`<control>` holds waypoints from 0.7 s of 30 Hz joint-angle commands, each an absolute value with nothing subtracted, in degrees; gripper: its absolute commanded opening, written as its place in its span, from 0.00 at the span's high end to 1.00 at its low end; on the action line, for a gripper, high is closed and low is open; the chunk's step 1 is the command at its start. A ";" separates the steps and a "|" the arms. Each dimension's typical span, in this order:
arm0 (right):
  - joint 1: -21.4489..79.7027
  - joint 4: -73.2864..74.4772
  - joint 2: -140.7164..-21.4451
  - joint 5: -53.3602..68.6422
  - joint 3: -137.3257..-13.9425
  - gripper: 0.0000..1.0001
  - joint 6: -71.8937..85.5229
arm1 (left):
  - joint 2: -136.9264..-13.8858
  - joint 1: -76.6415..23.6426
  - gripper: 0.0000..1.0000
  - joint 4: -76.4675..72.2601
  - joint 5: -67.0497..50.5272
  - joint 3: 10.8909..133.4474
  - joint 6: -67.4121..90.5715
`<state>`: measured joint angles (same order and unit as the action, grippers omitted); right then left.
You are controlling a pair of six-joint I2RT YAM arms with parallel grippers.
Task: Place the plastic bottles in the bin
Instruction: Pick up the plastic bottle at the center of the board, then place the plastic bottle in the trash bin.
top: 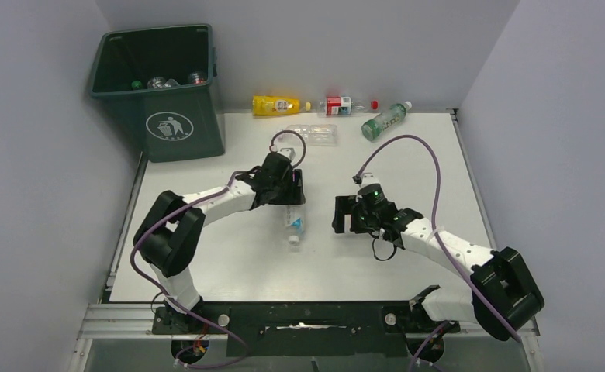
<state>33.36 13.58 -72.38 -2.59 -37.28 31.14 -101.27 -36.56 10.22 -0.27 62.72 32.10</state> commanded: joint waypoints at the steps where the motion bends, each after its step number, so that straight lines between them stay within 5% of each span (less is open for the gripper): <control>1: 33.41 11.75 -69.25 -3.25 -37.26 0.07 31.55 | -98.63 -36.58 0.60 13.70 1.87 69.49 29.62; 11: 33.42 12.91 -67.05 -3.26 -37.11 0.07 31.73 | -97.55 -27.93 0.59 24.68 2.70 92.11 23.38; 21: 34.30 14.16 -65.16 -2.81 -36.81 0.07 32.79 | -102.72 -10.36 0.54 32.39 -0.52 127.27 20.74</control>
<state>33.50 14.46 -67.57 -2.57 -37.19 31.90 -101.60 -16.40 30.59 1.21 114.02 22.68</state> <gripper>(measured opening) 0.932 0.554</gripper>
